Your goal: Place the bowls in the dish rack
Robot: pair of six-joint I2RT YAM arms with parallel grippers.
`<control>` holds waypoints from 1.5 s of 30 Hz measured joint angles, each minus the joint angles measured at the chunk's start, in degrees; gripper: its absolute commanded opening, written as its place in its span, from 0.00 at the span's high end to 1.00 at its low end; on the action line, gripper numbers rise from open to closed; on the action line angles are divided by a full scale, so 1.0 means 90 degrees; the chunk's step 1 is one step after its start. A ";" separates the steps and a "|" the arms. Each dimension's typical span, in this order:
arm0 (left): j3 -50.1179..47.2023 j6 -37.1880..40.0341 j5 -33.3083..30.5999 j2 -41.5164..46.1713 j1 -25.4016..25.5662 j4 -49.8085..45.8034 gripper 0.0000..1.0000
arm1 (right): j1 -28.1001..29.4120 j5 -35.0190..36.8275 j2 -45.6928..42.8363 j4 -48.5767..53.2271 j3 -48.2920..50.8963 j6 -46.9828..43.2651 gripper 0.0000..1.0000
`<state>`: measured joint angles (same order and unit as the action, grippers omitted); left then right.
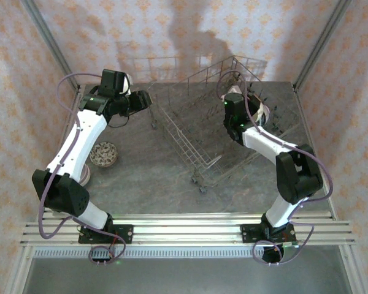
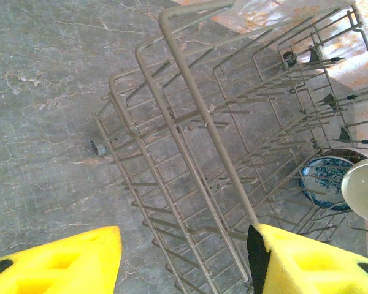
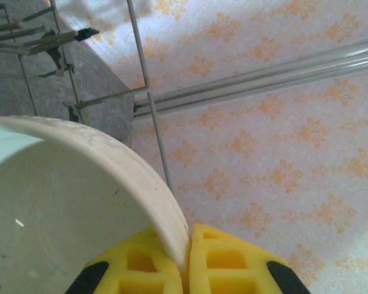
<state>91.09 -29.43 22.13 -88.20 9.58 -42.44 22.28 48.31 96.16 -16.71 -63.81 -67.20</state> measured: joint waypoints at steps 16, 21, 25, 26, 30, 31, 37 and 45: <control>-0.0022 0.0002 0.0095 0.0036 0.0000 0.0036 0.42 | 0.0022 0.0097 0.0002 -0.1634 0.0508 -0.1141 1.00; -0.0022 0.0063 0.0151 0.0036 0.0000 0.0034 0.42 | 0.0066 0.0087 0.0012 -0.2018 0.0712 -0.1399 1.00; -0.0022 0.0100 0.0165 0.0036 0.0000 0.0034 0.42 | 0.0124 0.0027 0.0012 -0.2365 0.0974 -0.1591 1.00; -0.0022 0.0100 0.0168 0.0036 0.0000 0.0034 0.42 | 0.0131 0.0000 0.0010 -0.2460 0.1035 -0.1642 1.00; -0.0022 0.0100 0.0189 0.0036 0.0000 0.0036 0.42 | 0.0134 -0.0092 0.0010 -0.2718 0.1214 -0.1829 1.00; -0.0022 0.0100 0.0192 0.0036 0.0000 0.0036 0.42 | 0.0134 -0.0104 0.0010 -0.2744 0.1229 -0.1872 1.00; -0.0022 0.0114 0.0240 0.0036 0.0000 0.0036 0.42 | 0.0160 -0.0034 0.0063 -0.2766 0.1173 -0.2028 1.00; -0.0022 0.0114 0.0345 0.0041 0.0000 0.0046 0.42 | 0.0260 0.0440 0.0527 -0.2754 0.0699 -0.2266 1.00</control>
<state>90.89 -28.40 25.23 -87.83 9.58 -42.02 24.62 52.27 100.90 -41.50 -57.52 -87.59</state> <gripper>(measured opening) 0.580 0.064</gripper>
